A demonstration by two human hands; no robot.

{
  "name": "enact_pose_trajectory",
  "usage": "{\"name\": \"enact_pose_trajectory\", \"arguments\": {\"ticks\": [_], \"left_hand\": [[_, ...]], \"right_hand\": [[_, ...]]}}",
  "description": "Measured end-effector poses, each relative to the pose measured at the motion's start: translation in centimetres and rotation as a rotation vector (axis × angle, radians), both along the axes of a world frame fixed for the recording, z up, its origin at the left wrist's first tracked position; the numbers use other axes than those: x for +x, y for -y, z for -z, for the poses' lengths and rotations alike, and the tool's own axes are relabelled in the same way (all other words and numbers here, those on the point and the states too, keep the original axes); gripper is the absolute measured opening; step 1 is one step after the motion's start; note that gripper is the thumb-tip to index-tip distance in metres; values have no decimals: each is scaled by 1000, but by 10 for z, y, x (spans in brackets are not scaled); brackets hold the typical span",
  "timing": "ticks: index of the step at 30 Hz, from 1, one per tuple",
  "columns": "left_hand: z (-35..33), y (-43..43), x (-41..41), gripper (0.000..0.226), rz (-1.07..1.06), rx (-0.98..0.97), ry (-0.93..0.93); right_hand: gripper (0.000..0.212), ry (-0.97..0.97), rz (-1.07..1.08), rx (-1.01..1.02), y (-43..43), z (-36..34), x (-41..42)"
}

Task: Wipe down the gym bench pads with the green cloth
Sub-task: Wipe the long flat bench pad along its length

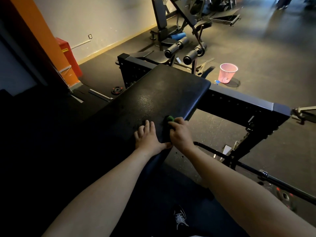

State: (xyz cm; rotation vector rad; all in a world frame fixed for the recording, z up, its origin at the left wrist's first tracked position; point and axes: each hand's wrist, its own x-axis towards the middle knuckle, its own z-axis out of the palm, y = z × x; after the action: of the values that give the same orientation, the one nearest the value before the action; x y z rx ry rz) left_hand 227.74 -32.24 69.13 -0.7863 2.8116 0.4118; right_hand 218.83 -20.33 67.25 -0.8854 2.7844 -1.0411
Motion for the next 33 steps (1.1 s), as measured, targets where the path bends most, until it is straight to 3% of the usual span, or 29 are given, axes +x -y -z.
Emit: {"name": "enact_pose_trajectory", "arguments": {"ticks": [5,9,12,16,19,21,26,33], "left_hand": [[-1,3,3,126,24,33,-44],[-4,11,6,130,67,71,-18],[-7,13,8,137,20,79,-22],[-3,10,14,144,-104,61,12],[-3,11,12,145,-123,70,-10],[-4,12,10,144,-128,69,-14],[-2,14,12,142,-109,78,-1],[-3,14,14,143,-95,89,11]], "right_hand": [[40,-105,-193,199,0,-10,-4],[51,-40,109,163,4,-22,-40],[58,103,152,183,28,-31,-50],[55,114,-59,210,70,-33,-34],[49,28,-278,272,87,-30,-18],[48,-43,-299,323,83,-30,-17],[43,-189,-54,253,31,-9,-7],[40,5,256,-47,16,3,5]]}}
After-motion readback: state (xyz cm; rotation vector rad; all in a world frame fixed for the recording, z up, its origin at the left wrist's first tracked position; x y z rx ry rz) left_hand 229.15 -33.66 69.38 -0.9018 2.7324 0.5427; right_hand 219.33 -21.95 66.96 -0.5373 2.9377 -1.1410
